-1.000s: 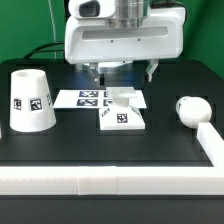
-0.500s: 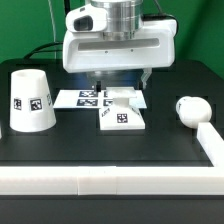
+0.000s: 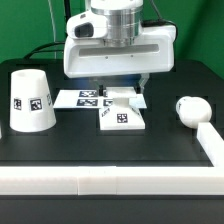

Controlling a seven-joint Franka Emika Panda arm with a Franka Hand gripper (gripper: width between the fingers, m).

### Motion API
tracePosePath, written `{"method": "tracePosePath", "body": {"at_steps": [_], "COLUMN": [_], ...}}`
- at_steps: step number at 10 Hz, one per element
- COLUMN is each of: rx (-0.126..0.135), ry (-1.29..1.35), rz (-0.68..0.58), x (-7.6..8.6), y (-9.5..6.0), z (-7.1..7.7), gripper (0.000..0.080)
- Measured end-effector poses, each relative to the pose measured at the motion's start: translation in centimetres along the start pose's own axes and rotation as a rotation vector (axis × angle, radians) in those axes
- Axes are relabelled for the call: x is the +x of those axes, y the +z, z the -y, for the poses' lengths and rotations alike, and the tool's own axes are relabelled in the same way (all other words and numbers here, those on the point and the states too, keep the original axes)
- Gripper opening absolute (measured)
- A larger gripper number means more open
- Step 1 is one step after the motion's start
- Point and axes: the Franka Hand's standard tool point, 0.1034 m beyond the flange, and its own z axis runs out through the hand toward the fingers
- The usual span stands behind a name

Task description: Assemble lamp

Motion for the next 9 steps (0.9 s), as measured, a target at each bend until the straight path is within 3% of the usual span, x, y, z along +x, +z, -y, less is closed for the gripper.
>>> {"method": "tracePosePath", "body": {"at_steps": [1, 7, 8, 9], "rx": [0.0, 0.0, 0.002, 0.006], "ry": [0.0, 0.0, 0.005, -0.004], "rz": [0.001, 0.001, 0.003, -0.003], "x": [0.0, 0.0, 0.2, 1.6], "y": [0.0, 0.0, 0.0, -0.1], "z": [0.0, 0.0, 0.2, 0.9], "gripper": [0.0532, 0.0534, 0.0534, 0.0534]}}
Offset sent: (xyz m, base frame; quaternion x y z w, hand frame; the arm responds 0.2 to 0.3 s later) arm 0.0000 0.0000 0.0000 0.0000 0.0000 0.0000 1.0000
